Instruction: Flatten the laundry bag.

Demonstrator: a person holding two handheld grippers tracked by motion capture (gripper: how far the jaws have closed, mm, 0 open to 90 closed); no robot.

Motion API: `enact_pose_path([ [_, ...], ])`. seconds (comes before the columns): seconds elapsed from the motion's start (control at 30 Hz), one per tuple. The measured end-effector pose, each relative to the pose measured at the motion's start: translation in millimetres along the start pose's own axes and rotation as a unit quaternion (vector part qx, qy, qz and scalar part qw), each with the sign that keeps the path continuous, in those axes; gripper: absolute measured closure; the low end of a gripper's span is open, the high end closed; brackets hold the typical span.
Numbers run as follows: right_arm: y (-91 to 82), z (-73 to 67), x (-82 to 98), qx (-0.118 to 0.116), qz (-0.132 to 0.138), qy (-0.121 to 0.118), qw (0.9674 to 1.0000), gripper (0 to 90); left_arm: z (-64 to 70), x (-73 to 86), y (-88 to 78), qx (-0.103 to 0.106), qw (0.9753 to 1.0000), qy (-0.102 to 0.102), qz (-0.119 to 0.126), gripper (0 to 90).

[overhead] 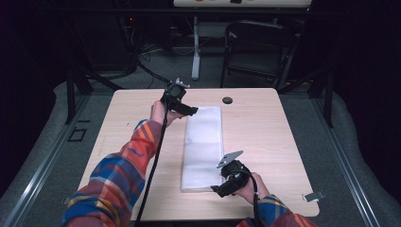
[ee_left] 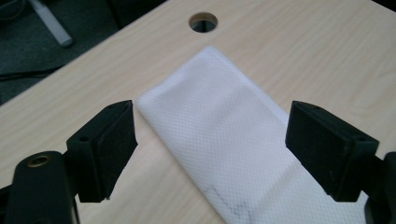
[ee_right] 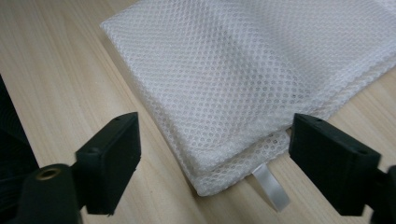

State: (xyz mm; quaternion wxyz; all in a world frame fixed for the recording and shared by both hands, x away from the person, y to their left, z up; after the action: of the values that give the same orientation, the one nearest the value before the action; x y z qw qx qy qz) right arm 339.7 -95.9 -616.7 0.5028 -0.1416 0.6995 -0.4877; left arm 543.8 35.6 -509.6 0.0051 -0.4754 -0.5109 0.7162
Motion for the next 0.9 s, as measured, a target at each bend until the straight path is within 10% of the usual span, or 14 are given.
enact_pose_path([
  [0.3,-6.9,7.7,0.7,0.013,0.002,0.021,0.9997,0.0,28.4,34.3,-12.3,0.029,0.9994,0.019,-0.006,13.3],
  [0.9,-10.4,14.8,2.5,-0.002,0.022,0.029,0.9993,0.0,80.8,95.8,-21.0,0.069,0.9963,0.044,-0.025,10.5],
])
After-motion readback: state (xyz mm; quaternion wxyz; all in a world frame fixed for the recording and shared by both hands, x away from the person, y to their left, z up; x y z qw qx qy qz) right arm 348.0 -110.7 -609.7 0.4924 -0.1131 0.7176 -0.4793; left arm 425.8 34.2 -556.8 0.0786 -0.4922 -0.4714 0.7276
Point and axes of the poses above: each handheld gripper's, and its own axes: y roughly forward along the jaws, x roughly out of its underside, z roughly to its right, the point moved 10 cm from there along y, roughly forward along the jaws, and after that the axes turned 3 degrees about -y, right-handed, at the moved point
